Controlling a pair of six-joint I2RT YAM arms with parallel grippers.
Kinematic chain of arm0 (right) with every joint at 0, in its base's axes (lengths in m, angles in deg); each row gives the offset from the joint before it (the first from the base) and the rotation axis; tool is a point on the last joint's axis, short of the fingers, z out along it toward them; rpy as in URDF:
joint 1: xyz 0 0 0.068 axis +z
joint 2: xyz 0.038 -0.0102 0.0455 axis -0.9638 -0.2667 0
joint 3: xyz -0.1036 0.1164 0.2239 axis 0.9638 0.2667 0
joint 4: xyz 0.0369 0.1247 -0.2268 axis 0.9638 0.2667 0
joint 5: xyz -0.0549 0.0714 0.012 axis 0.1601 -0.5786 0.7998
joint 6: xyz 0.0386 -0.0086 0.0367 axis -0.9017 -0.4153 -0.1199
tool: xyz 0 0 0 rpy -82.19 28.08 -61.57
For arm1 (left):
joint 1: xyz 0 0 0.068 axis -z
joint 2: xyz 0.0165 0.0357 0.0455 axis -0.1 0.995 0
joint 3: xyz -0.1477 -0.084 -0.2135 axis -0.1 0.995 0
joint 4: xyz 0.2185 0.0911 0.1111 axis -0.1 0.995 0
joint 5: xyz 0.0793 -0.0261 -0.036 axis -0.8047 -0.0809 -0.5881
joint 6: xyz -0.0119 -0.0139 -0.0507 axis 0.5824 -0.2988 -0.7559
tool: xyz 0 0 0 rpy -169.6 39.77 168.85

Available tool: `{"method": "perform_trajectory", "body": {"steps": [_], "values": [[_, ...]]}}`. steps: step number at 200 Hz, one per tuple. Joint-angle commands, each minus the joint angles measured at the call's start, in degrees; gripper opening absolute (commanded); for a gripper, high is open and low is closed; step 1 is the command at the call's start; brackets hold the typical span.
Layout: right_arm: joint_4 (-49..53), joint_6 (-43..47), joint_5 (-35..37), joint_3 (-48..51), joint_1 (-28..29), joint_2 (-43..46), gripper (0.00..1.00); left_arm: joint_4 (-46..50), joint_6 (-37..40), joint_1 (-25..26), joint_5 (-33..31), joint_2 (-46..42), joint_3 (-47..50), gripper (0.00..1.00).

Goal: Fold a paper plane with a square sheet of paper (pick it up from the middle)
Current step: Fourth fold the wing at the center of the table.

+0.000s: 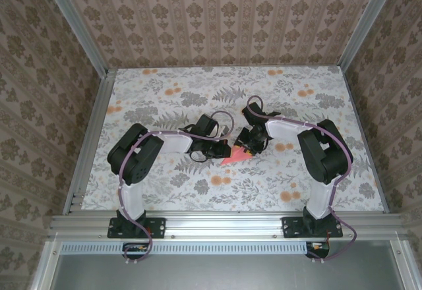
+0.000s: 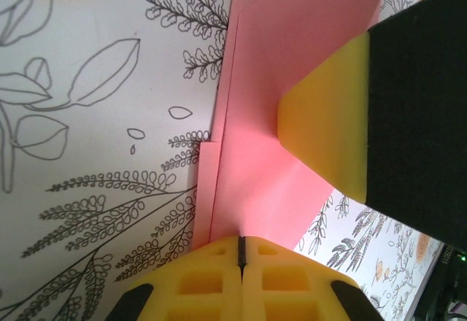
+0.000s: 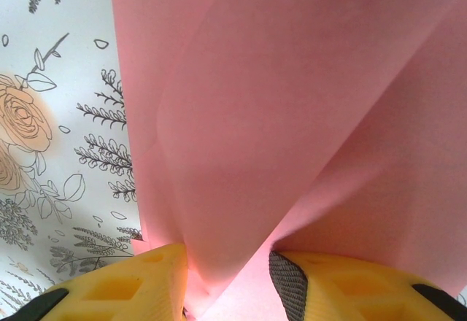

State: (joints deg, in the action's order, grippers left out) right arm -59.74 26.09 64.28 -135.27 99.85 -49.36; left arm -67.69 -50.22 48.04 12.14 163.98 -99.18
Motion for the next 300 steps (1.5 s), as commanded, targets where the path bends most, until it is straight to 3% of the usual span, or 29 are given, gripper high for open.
{"method": "perform_trajectory", "body": {"steps": [1,73,120,163,191,231,300], "values": [[6.75,0.01,5.80,4.43,-0.45,-7.04,0.43,4.53,0.72,-0.21,-1.64,1.93,-0.99,0.00],[-1.15,6.07,1.19,3.83,-1.68,10.34,0.54,10.80,0.98,-0.12,-1.95,4.73,-2.10,0.00],[-8.27,13.60,-0.99,9.57,-1.85,19.77,0.50,12.12,0.22,-0.15,-2.92,5.28,-2.43,0.00],[-16.71,15.01,-8.30,12.53,-1.47,16.06,0.25,12.51,-0.32,-0.21,-3.54,5.30,-2.39,0.00],[-19.69,16.01,-11.55,11.93,-0.73,12.64,0.15,12.56,-0.95,-0.20,-3.97,5.32,-2.10,0.00],[-21.20,16.11,-13.40,11.01,-0.09,8.00,0.11,13.21,-1.56,-0.20,-4.41,5.32,-2.11,0.00],[-23.94,17.62,-10.71,13.47,-0.16,5.29,0.09,13.91,-1.83,-0.20,-4.58,5.56,-2.12,0.00]]}}
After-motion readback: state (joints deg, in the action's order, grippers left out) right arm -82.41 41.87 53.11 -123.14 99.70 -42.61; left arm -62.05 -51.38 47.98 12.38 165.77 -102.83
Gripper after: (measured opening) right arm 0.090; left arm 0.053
